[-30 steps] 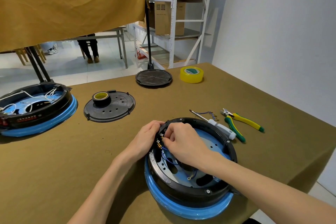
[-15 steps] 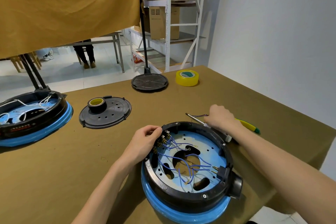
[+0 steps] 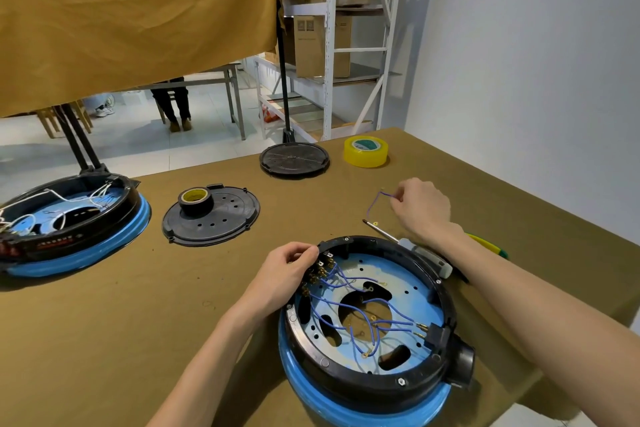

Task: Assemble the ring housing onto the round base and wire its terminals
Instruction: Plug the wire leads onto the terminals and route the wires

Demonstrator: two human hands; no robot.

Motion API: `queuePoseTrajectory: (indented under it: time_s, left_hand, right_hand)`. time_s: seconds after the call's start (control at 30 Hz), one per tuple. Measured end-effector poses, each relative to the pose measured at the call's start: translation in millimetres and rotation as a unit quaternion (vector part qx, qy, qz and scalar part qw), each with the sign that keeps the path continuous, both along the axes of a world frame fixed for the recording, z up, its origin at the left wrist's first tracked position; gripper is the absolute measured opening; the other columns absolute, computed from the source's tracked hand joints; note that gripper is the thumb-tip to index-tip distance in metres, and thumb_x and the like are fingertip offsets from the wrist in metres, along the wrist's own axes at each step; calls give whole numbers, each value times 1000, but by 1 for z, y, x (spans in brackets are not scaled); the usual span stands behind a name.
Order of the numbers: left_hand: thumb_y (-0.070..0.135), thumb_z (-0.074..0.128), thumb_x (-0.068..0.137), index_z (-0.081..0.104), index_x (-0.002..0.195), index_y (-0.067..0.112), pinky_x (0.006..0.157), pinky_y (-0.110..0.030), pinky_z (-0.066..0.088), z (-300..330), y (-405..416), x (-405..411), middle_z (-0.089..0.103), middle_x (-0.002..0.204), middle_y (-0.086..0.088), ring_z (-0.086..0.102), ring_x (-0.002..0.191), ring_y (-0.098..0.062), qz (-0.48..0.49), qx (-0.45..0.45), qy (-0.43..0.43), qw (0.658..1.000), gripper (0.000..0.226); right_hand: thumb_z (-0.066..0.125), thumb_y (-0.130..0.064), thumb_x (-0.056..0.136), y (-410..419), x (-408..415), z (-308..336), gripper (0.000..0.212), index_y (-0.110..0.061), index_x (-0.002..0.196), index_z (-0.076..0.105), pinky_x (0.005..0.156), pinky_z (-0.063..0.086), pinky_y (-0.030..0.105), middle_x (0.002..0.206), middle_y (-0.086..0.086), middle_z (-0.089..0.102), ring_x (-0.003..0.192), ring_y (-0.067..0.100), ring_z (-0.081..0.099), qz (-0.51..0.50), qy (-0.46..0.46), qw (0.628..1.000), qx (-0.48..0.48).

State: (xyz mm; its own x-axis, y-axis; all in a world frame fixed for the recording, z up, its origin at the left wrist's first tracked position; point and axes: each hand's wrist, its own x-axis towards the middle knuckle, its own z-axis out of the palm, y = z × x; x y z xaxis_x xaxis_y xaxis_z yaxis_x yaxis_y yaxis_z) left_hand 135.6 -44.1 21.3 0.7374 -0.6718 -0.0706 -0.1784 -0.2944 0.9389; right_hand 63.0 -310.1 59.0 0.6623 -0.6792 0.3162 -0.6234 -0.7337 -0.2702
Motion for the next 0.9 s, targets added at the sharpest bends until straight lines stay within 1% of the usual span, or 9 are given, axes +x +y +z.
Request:
queuePoseTrajectory:
  time_s: [0.1, 0.2, 0.3, 0.43, 0.53, 0.6, 0.7, 0.8, 0.9]
  left_hand:
    - [40, 53, 105, 68, 118, 27, 90, -15, 49, 4, 0, -3, 70, 110, 14, 64, 105, 3, 19, -36, -32, 999, 23]
    - [37, 52, 105, 72, 115, 26, 80, 0, 43, 20, 3, -7, 74, 106, 19, 62, 99, 16, 39, -125, -68, 989, 25]
    - [38, 55, 103, 78, 108, 25, 80, -1, 44, 38, 6, -13, 79, 98, 14, 68, 95, 9, 4, -175, -71, 982, 27]
    - [24, 66, 100, 80, 99, 19, 74, -7, 48, 48, 6, -22, 80, 85, 3, 71, 81, 2, -10, -190, -97, 977, 15]
    - [25, 68, 98, 82, 97, 23, 76, -9, 49, 52, 9, -18, 80, 88, 4, 68, 80, 2, 22, -191, -55, 980, 15]
    - [34, 72, 92, 84, 98, 24, 81, -18, 51, 56, 11, -15, 80, 97, 4, 64, 80, -1, 28, -200, 40, 979, 17]
    - [44, 76, 79, 85, 98, 23, 84, -24, 53, 58, 11, -12, 79, 106, 2, 62, 85, -6, 21, -199, 101, 975, 29]
    - [32, 74, 90, 85, 94, 17, 77, -20, 54, 57, 9, -15, 79, 105, -2, 62, 77, -6, 13, -195, 107, 975, 19]
    - [26, 74, 93, 83, 92, 12, 82, -25, 56, 55, 9, -16, 79, 94, 2, 62, 74, -10, 13, -178, 107, 978, 17]
  right_hand:
    - [67, -31, 97, 29, -7, 15, 14, -22, 101, 77, 68, 53, 31, 85, -6, 72, 83, 20, 67, 125, -95, 988, 5]
    - [69, -31, 96, 65, -23, 22, 10, -25, 95, 77, 57, 41, 25, 69, -17, 58, 65, 11, 57, 223, -133, 965, -39]
    - [71, -30, 96, 93, -39, 26, 9, -24, 96, 78, 54, 46, 29, 67, -13, 65, 61, 13, 60, 292, -156, 941, -68]
    - [70, -31, 97, 110, -47, 29, 13, -25, 101, 80, 60, 51, 36, 77, -8, 74, 69, 14, 66, 331, -157, 928, -62]
    - [76, -25, 92, 111, -52, 30, 17, -23, 109, 78, 61, 50, 28, 78, -9, 68, 65, 6, 55, 326, -218, 919, -24]
    - [78, -22, 89, 109, -54, 30, 30, -21, 117, 69, 64, 46, 21, 85, -7, 61, 68, 9, 53, 285, -282, 915, 38]
    - [75, -26, 93, 107, -52, 37, 27, -19, 115, 63, 71, 49, 21, 94, -2, 67, 80, 12, 60, 224, -291, 895, 252]
    - [65, -17, 100, 107, -49, 39, 17, -4, 105, 73, 63, 51, 25, 80, 4, 74, 66, 14, 64, 255, -252, 819, 448]
    - [64, -13, 100, 107, -52, 38, 16, -2, 99, 76, 55, 49, 24, 71, 6, 69, 55, 15, 55, 266, -267, 773, 511]
